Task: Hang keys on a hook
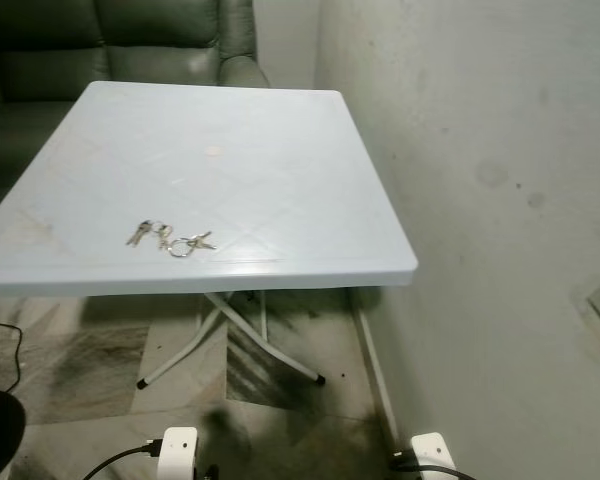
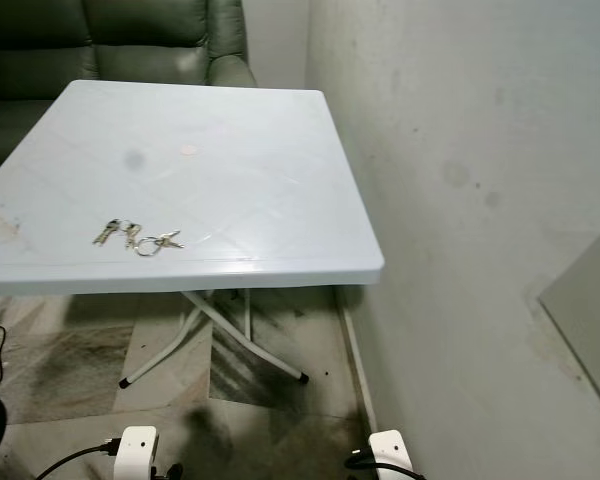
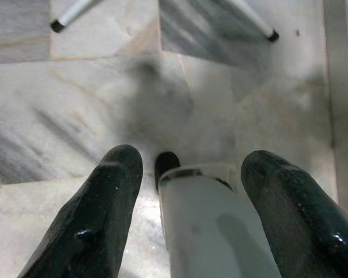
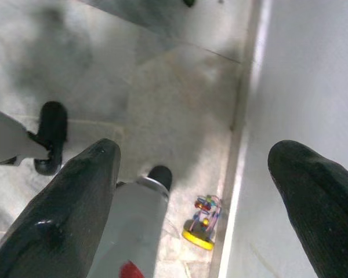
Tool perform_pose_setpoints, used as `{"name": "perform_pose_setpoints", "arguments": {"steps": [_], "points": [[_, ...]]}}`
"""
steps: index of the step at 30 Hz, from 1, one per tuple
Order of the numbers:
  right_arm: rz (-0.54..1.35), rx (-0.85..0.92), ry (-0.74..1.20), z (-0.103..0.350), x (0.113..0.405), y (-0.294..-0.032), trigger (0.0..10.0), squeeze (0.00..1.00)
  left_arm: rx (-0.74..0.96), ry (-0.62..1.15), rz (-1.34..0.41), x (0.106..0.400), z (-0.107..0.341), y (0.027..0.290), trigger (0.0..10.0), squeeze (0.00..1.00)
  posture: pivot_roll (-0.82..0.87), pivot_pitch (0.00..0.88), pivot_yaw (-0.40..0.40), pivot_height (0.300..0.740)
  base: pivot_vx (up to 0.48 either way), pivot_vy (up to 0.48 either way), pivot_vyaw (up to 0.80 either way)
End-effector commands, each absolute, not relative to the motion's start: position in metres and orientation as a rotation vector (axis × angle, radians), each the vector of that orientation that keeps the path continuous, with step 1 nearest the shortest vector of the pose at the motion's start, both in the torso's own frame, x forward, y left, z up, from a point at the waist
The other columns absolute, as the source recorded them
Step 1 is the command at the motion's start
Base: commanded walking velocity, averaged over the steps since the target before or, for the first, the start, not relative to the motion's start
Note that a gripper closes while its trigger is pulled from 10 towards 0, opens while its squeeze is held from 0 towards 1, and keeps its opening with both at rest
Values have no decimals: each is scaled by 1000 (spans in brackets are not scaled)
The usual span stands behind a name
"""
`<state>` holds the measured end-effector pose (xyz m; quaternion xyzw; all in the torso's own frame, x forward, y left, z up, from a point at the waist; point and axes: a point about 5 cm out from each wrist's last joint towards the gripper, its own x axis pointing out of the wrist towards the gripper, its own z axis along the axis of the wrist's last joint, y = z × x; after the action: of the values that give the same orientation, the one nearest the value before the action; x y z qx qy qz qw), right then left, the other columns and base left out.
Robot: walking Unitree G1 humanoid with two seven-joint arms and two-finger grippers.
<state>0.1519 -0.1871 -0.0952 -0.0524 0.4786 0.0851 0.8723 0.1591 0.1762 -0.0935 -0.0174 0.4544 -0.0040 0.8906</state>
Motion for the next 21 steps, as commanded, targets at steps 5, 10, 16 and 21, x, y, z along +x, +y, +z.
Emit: {"name": "perform_pose_setpoints", "arguments": {"steps": [5, 10, 16, 21], "points": [[140, -69, 983, -94, 155, -187, 10000, 0, -32, 965, -8, 153, -96, 179, 10000, 0, -116, 0, -39, 724, 0, 342, 320], [143, -80, 989, -94, 154, -187, 10000, 0, -29, 966, -7, 153, -96, 179, 10000, 0, -114, 0, -38, 724, 0, 340, 0], [143, -75, 988, -94, 154, -187, 10000, 0, -30, 965, -6, 153, -96, 180, 10000, 0, -114, 0, -38, 724, 0, 340, 0], [142, -68, 986, -94, 154, -187, 10000, 0, -31, 964, -5, 154, -96, 180, 10000, 0, -114, 0, -38, 724, 0, 341, 0]]}}
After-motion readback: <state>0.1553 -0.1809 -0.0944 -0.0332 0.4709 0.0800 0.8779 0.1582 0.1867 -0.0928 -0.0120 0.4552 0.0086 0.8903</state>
